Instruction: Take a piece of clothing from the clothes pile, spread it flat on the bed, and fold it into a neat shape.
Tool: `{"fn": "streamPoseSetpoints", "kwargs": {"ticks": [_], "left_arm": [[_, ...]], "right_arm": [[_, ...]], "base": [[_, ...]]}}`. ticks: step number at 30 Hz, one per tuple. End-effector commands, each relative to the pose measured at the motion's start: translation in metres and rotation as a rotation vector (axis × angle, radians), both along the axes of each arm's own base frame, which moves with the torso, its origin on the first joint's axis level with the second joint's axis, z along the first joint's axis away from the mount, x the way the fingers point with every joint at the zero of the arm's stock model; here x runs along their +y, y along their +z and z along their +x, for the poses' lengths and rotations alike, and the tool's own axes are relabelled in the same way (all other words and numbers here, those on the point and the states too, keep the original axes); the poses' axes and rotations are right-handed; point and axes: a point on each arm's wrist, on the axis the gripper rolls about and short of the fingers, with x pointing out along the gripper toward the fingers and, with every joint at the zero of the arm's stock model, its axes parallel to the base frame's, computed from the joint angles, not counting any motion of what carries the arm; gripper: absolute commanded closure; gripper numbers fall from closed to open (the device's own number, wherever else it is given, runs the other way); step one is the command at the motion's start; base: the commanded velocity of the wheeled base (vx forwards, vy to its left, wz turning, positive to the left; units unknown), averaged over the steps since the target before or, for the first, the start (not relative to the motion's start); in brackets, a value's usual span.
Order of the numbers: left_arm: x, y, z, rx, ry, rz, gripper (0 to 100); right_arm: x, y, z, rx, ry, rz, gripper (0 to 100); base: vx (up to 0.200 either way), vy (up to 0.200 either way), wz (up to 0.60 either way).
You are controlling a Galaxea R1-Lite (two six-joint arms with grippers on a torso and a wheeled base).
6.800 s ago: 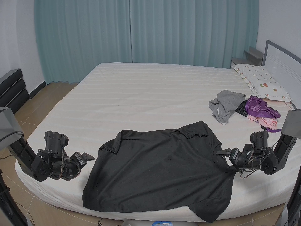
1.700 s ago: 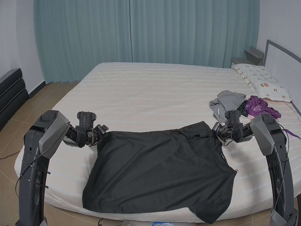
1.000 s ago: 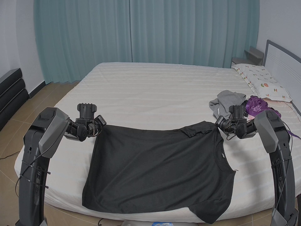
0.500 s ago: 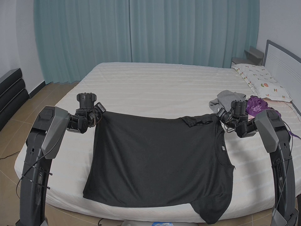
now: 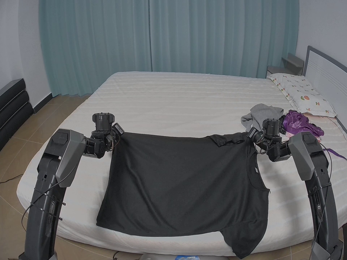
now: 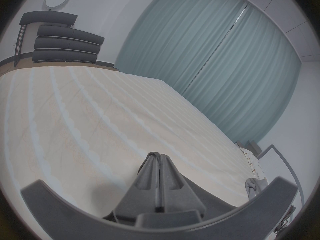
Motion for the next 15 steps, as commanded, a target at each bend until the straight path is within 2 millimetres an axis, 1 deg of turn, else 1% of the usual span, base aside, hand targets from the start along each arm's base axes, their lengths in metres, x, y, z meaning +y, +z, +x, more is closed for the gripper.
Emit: {"fn": "streamPoseSetpoints", "kwargs": {"ticks": [1, 2, 3, 4, 6, 9, 10, 12, 13, 14, 15], "left_arm": [[-0.002, -0.018, 0.000, 0.029, -0.003, 0.001, 100], [-0.002, -0.018, 0.000, 0.029, -0.003, 0.001, 100], [-0.002, -0.021, 0.000, 0.036, -0.003, 0.002, 100], [-0.002, -0.024, 0.000, 0.038, -0.003, 0.002, 0], [-0.002, -0.025, 0.000, 0.040, -0.003, 0.002, 0], [-0.002, -0.023, 0.000, 0.038, 0.000, 0.003, 0], [-0.001, -0.020, -0.001, 0.039, 0.006, 0.002, 0], [0.001, -0.014, -0.001, 0.034, 0.016, 0.005, 0], [0.006, 0.001, -0.005, 0.033, 0.039, 0.007, 0], [0.007, 0.006, -0.008, 0.045, 0.039, 0.006, 0], [0.007, 0.006, -0.008, 0.045, 0.039, 0.006, 0]], "right_arm": [[0.005, -0.020, -0.001, 0.034, 0.009, -0.002, 100], [0.005, -0.020, -0.001, 0.034, 0.009, -0.002, 100], [0.007, -0.025, -0.001, 0.044, 0.013, -0.004, 0], [0.008, -0.027, -0.002, 0.049, 0.014, -0.003, 0], [0.007, -0.028, -0.003, 0.056, 0.013, 0.000, 0], [0.004, -0.023, -0.004, 0.056, 0.005, 0.008, 0], [0.001, -0.011, -0.008, 0.055, 0.000, 0.012, 0], [-0.003, 0.001, -0.011, 0.049, -0.004, 0.015, 0], [-0.011, 0.026, -0.018, 0.036, -0.009, 0.031, 0], [-0.013, 0.037, -0.022, 0.033, -0.003, 0.043, 0], [-0.013, 0.037, -0.022, 0.033, -0.003, 0.043, 0]], "base": [[0.000, 0.000, 0.00], [0.000, 0.000, 0.00], [0.000, 0.000, 0.00], [0.000, 0.000, 0.00], [0.000, 0.000, 0.00], [0.000, 0.000, 0.00], [0.000, 0.000, 0.00], [0.000, 0.000, 0.00], [0.000, 0.000, 0.00], [0.000, 0.000, 0.00], [0.000, 0.000, 0.00]]}}
